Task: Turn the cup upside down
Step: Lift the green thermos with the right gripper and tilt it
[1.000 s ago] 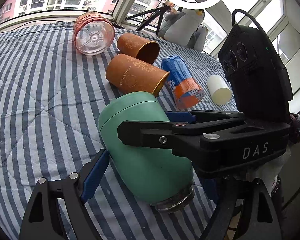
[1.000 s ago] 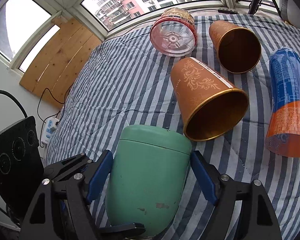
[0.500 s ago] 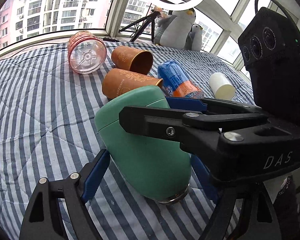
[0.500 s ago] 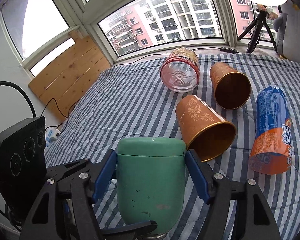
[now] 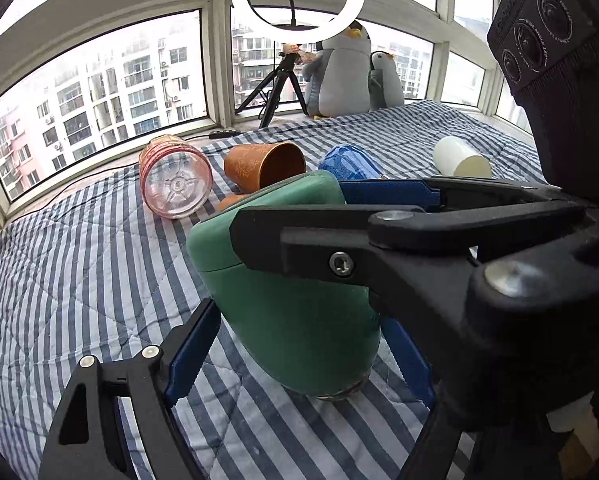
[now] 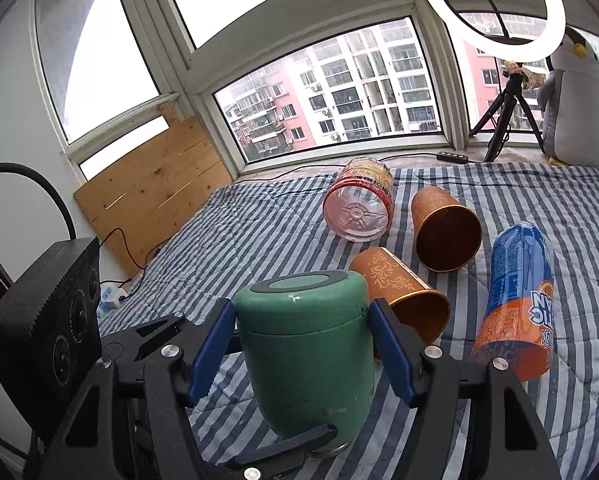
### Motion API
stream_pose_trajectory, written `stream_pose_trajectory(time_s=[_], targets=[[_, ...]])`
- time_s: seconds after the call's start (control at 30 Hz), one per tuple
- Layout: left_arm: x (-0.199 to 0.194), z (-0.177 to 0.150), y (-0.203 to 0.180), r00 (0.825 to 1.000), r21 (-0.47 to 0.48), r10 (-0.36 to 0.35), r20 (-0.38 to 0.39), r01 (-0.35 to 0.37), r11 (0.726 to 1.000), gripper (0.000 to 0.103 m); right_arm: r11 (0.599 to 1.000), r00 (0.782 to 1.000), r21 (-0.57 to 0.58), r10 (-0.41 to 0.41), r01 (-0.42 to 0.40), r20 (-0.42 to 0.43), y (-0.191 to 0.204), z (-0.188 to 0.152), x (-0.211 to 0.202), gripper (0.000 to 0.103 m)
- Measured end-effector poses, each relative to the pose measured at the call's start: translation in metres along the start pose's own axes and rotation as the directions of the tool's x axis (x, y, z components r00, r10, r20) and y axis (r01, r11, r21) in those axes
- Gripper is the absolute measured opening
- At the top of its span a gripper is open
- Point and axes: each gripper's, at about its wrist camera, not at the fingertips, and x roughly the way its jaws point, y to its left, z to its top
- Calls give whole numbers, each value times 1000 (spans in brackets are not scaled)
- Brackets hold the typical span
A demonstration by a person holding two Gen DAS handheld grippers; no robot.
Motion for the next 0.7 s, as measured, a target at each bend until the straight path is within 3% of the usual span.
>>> stream_pose_trajectory(time_s=[0.3,0.7], targets=[[-13,-14,-24,996,74,59,60,-63,995,83,998,997,-56,5,0,74,9,-25,-27,65],[-25,-25,-35,995,98,91,48,-95,991,78,998,996,-58,11,-6,85,12,-40,-38,65]])
